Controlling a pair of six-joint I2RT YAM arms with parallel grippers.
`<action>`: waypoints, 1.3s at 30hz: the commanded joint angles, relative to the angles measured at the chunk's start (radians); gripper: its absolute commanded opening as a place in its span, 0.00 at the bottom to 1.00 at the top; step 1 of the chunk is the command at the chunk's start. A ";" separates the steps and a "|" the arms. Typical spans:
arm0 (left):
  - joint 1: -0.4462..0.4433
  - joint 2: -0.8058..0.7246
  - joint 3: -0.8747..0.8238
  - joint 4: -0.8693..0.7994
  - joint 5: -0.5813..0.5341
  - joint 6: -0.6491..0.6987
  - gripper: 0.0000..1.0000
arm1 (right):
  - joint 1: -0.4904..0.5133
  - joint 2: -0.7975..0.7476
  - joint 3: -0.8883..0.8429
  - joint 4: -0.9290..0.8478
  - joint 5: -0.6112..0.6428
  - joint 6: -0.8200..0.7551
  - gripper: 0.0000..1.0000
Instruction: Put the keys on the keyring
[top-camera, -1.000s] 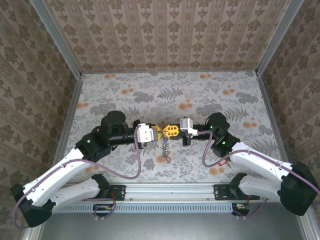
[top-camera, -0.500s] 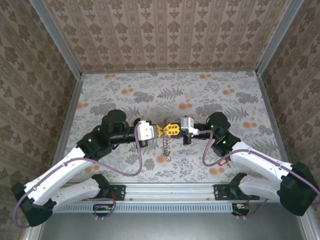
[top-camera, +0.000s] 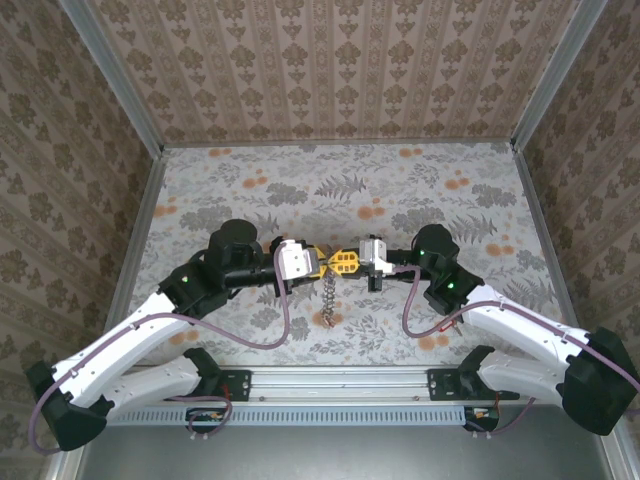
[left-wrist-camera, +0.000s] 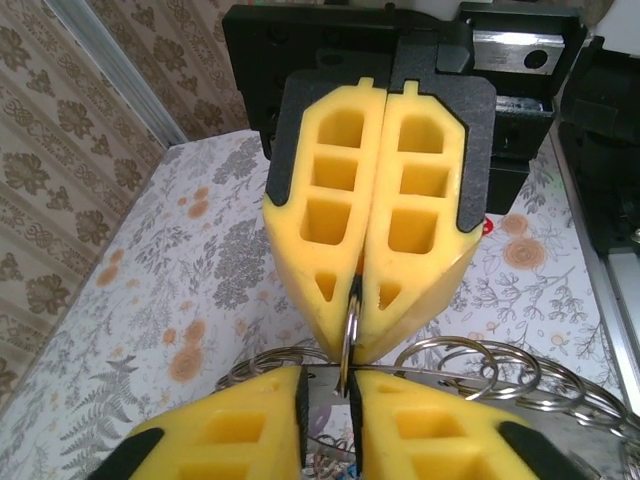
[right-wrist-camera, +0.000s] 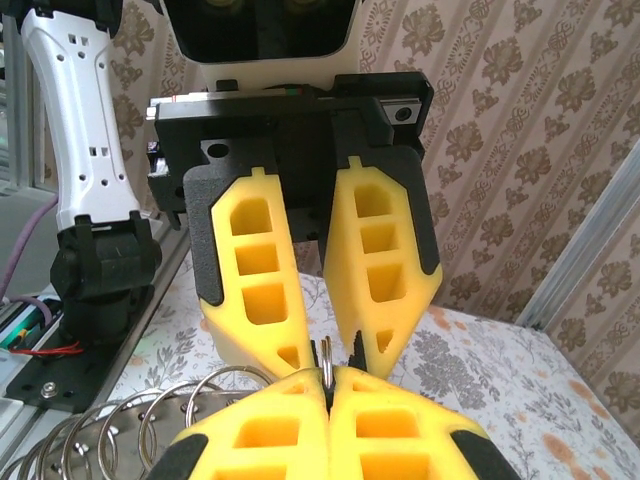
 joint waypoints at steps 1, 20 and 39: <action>-0.007 0.010 0.012 0.070 0.054 -0.015 0.15 | 0.010 0.004 0.015 0.010 -0.025 -0.014 0.00; -0.010 0.040 0.085 -0.091 -0.083 0.017 0.00 | 0.006 -0.035 0.099 -0.347 0.085 -0.174 0.25; -0.010 0.061 0.076 -0.070 -0.007 0.029 0.00 | 0.006 0.001 0.107 -0.312 0.100 -0.137 0.18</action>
